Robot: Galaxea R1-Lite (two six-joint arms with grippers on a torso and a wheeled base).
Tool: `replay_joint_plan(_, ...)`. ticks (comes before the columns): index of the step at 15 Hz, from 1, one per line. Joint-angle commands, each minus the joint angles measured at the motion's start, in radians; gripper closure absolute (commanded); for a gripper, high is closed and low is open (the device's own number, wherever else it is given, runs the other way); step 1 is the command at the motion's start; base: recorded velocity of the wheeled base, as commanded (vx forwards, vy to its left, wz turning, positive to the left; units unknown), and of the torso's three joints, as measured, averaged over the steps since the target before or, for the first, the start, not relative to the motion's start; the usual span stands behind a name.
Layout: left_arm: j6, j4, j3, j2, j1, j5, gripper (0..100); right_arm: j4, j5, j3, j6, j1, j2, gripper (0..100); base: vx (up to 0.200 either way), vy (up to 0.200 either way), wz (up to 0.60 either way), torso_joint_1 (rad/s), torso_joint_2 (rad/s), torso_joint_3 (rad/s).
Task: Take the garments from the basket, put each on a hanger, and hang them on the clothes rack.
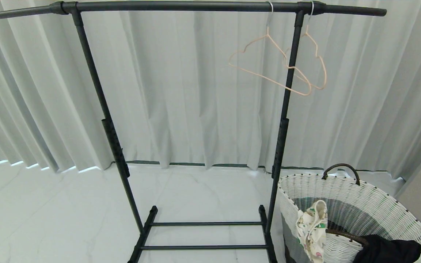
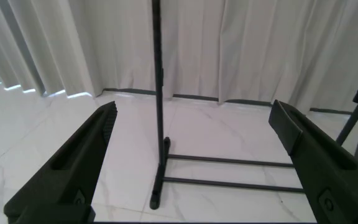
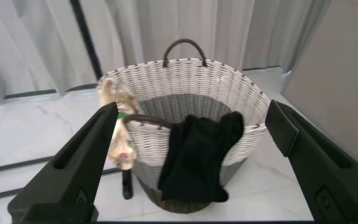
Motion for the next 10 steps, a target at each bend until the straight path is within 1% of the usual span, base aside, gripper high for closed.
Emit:
replay_joint_plan(1, 0.001, 0.000, 0.000, 0.002, 0.000, 0.000, 0, 0.000, 0.000, 0.000, 0.000, 0.000, 0.000, 0, 0.000, -0.200, 0.00, 0.002, 0.01, 0.012)
replay_joint_plan(2, 0.001, 0.000, 0.000, 0.002, 0.000, 0.000, 0, 0.000, 0.000, 0.000, 0.000, 0.000, 0.000, 0, 0.000, -0.200, 0.00, 0.007, 0.01, 0.007)
replay_joint_plan(10, -0.012, 0.000, 0.000, 0.002, 0.000, 0.000, 0, 0.000, 0.000, 0.000, 0.001, 0.000, 0.000, 0, 0.000, 0.000, 0.00, 0.000, 0.00, 0.000)
